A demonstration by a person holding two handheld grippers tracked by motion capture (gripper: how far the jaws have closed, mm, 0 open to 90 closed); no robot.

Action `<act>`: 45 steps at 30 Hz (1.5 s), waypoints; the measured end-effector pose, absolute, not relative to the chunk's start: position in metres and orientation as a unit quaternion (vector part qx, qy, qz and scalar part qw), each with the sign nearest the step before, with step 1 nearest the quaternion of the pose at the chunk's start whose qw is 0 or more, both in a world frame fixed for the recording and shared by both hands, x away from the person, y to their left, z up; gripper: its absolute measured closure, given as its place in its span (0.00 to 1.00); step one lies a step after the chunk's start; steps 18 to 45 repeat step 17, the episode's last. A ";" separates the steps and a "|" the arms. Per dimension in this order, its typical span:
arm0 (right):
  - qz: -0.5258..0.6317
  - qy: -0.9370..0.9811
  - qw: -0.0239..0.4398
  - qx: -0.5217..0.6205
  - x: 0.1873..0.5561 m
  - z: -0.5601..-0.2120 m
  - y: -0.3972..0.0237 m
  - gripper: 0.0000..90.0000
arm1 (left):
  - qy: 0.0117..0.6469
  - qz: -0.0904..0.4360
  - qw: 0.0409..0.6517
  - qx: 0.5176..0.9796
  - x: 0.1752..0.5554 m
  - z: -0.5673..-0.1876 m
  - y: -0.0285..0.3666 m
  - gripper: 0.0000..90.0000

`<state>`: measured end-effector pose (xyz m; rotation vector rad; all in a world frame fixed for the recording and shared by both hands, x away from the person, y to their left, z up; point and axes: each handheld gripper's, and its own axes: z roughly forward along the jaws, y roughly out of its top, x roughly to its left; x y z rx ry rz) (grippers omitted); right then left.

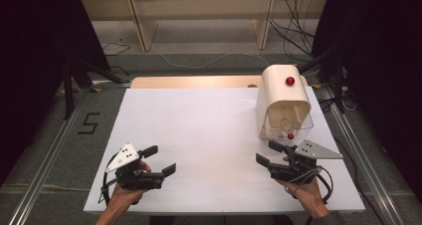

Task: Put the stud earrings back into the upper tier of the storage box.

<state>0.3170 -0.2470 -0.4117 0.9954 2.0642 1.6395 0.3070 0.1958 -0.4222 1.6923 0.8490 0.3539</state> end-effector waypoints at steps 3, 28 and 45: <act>0.575 0.721 0.164 0.351 0.315 -0.416 -0.250 0.35 | 0.362 0.150 0.571 0.721 0.307 -0.422 0.196 0.09; 0.575 0.715 0.176 0.357 0.313 -0.421 -0.255 0.34 | 0.362 0.154 0.571 0.720 0.307 -0.422 0.196 0.09; 0.575 0.715 0.176 0.357 0.313 -0.421 -0.255 0.34 | 0.362 0.154 0.571 0.720 0.307 -0.422 0.196 0.09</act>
